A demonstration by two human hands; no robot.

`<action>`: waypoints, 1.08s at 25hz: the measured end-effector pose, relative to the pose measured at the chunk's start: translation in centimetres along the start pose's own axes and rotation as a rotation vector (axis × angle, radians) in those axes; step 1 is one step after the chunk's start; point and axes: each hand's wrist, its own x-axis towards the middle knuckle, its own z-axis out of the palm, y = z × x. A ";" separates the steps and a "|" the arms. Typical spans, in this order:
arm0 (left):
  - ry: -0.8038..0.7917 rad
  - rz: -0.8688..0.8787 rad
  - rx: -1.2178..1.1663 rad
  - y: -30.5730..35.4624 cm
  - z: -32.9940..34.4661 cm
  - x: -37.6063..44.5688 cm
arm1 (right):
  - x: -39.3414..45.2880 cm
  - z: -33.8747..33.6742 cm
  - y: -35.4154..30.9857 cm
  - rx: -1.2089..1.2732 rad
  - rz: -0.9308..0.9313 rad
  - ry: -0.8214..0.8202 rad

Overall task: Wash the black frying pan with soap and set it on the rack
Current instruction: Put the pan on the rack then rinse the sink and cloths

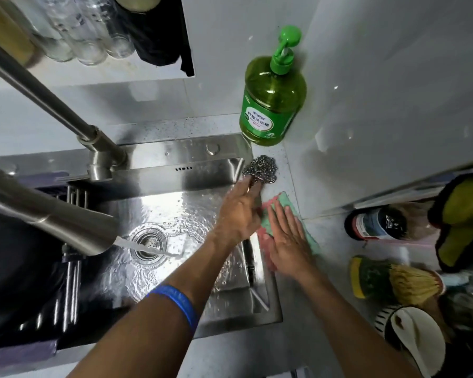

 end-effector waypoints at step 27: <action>-0.038 -0.286 -0.098 -5.9 3.1 -18.4 | -12.5 7.7 -3.4 -0.103 0.118 0.144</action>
